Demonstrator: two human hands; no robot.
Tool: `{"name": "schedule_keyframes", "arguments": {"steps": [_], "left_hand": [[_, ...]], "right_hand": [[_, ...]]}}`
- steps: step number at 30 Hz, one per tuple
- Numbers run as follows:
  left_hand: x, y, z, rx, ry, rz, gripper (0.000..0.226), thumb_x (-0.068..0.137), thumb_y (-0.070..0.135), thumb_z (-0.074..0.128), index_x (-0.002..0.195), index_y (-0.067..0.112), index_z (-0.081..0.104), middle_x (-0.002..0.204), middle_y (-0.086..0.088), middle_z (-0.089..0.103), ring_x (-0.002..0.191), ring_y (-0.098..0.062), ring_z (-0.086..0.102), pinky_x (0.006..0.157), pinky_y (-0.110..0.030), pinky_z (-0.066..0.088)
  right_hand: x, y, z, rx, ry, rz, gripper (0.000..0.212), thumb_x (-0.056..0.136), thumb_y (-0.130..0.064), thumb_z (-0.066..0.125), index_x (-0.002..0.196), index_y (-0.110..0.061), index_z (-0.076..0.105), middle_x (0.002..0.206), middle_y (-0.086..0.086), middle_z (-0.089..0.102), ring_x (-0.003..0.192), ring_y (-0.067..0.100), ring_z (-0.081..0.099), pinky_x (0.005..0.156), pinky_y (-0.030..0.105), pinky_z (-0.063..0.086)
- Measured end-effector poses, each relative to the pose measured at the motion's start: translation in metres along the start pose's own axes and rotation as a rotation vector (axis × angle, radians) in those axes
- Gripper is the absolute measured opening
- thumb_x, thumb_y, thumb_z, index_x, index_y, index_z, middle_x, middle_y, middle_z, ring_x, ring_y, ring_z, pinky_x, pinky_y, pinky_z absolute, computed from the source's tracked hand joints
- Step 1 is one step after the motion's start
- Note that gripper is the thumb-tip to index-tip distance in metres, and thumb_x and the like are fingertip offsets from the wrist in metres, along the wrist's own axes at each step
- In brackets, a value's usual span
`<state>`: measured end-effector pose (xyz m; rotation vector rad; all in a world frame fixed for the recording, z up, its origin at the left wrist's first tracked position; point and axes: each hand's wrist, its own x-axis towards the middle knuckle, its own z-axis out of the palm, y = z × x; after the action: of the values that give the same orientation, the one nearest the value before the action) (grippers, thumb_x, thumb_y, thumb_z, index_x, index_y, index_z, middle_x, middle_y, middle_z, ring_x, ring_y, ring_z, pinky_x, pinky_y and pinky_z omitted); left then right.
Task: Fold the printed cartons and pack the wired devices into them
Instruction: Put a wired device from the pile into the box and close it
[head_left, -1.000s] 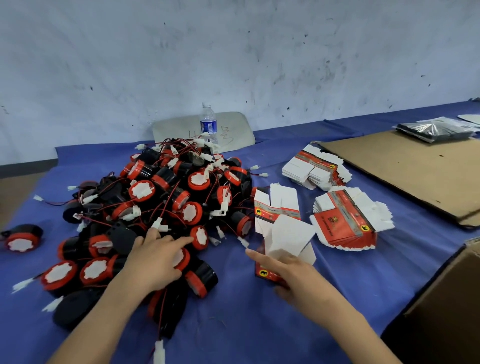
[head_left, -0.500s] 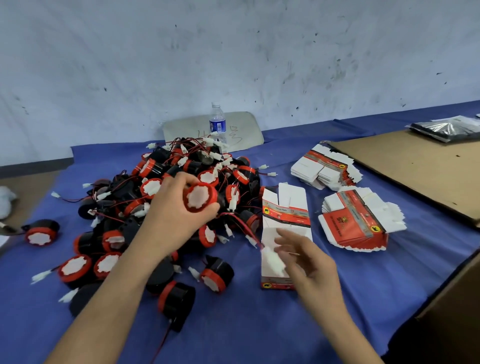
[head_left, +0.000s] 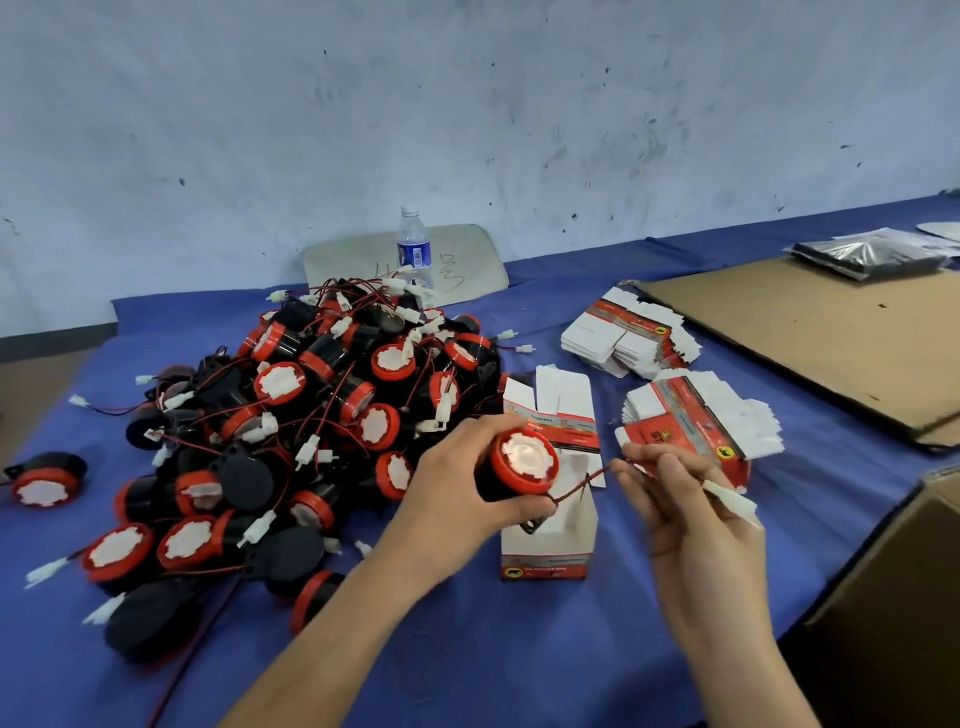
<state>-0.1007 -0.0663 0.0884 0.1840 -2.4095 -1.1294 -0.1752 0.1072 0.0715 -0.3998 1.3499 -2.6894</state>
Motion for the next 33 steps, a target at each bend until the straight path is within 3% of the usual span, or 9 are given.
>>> {"name": "schedule_keyframes", "arguments": {"steps": [3, 6, 11, 17, 21, 23, 26, 29, 33], "left_hand": [[-0.001, 0.005, 0.006, 0.053, -0.034, 0.119, 0.07, 0.071, 0.021, 0.085, 0.131, 0.029, 0.053, 0.125, 0.013, 0.052, 0.113, 0.005, 0.048, 0.096, -0.011, 0.041], [-0.002, 0.01, 0.015, 0.104, 0.026, 0.252, 0.064, 0.072, 0.015, 0.082, 0.13, 0.017, 0.056, 0.123, 0.007, 0.049, 0.111, 0.0, 0.049, 0.095, -0.009, 0.04], [-0.008, 0.003, 0.027, 0.087, 0.069, 0.349, 0.055, 0.076, 0.017, 0.079, 0.125, 0.007, 0.059, 0.125, 0.0, 0.053, 0.118, -0.006, 0.05, 0.098, -0.023, 0.047], [-0.016, -0.025, 0.036, -0.008, 0.186, 0.319, 0.07, 0.079, 0.036, 0.076, 0.139, 0.028, 0.042, 0.138, 0.014, 0.037, 0.125, -0.001, 0.043, 0.099, -0.012, 0.038], [-0.024, -0.049, 0.053, -0.104, 0.19, 0.076, 0.117, 0.066, 0.06, 0.079, 0.15, 0.046, -0.001, 0.159, 0.015, 0.004, 0.147, -0.004, 0.008, 0.115, -0.016, 0.018], [-0.026, -0.058, 0.066, -0.206, 0.045, -0.081, 0.132, 0.06, 0.044, 0.089, 0.141, 0.058, -0.015, 0.157, 0.017, 0.016, 0.144, 0.001, 0.017, 0.113, -0.017, 0.026], [-0.024, -0.076, 0.078, -0.255, -0.022, -0.177, 0.133, 0.065, 0.014, 0.089, 0.138, 0.06, -0.013, 0.124, 0.038, 0.052, 0.121, 0.007, 0.051, 0.096, -0.018, 0.047], [-0.022, -0.084, 0.081, -0.249, -0.017, -0.187, 0.126, 0.07, 0.01, 0.084, 0.142, 0.057, -0.007, 0.114, 0.044, 0.053, 0.109, 0.008, 0.058, 0.091, -0.031, 0.055], [-0.026, -0.086, 0.082, -0.278, -0.001, -0.19, 0.122, 0.07, 0.012, 0.082, 0.139, 0.067, -0.003, 0.118, 0.035, 0.057, 0.109, 0.006, 0.059, 0.088, -0.025, 0.055]], "right_hand": [[-0.001, -0.004, 0.003, -0.441, -0.098, -0.185, 0.009, 0.081, -0.014, 0.073, 0.086, -0.022, 0.071, 0.088, -0.007, 0.072, 0.086, 0.007, 0.069, 0.074, 0.014, 0.051], [0.0, -0.001, 0.013, -0.82, -0.215, -0.284, 0.037, 0.07, -0.033, 0.084, 0.101, -0.028, 0.065, 0.101, -0.016, 0.067, 0.099, 0.002, 0.062, 0.084, 0.011, 0.046], [0.009, -0.003, 0.024, -0.963, -0.357, -0.249, 0.047, 0.071, -0.021, 0.083, 0.107, -0.038, 0.06, 0.103, -0.022, 0.063, 0.099, -0.013, 0.055, 0.083, 0.001, 0.038], [0.022, -0.014, 0.018, -0.93, -0.572, -0.053, 0.055, 0.071, -0.012, 0.083, 0.113, -0.037, 0.061, 0.109, -0.017, 0.065, 0.106, -0.003, 0.058, 0.089, 0.013, 0.044], [0.026, 0.0, 0.023, -1.189, -0.728, -0.178, 0.051, 0.07, -0.013, 0.082, 0.109, -0.032, 0.056, 0.111, -0.019, 0.058, 0.1, -0.003, 0.052, 0.082, 0.015, 0.041], [0.026, 0.013, 0.023, -1.325, -0.853, -0.225, 0.051, 0.075, -0.014, 0.077, 0.12, -0.026, 0.057, 0.12, -0.015, 0.054, 0.107, 0.003, 0.05, 0.086, 0.017, 0.041], [0.027, 0.03, 0.016, -1.514, -0.976, -0.313, 0.048, 0.084, -0.013, 0.067, 0.129, -0.021, 0.052, 0.133, -0.01, 0.049, 0.122, 0.011, 0.044, 0.092, 0.023, 0.042], [0.028, 0.036, 0.011, -1.48, -1.004, -0.379, 0.042, 0.084, -0.007, 0.066, 0.124, -0.014, 0.057, 0.132, -0.004, 0.05, 0.119, 0.017, 0.049, 0.09, 0.029, 0.047], [0.023, 0.045, 0.005, -1.537, -0.959, -0.341, 0.029, 0.092, -0.009, 0.056, 0.12, -0.015, 0.059, 0.124, -0.004, 0.046, 0.115, 0.017, 0.043, 0.081, 0.035, 0.051]]}}
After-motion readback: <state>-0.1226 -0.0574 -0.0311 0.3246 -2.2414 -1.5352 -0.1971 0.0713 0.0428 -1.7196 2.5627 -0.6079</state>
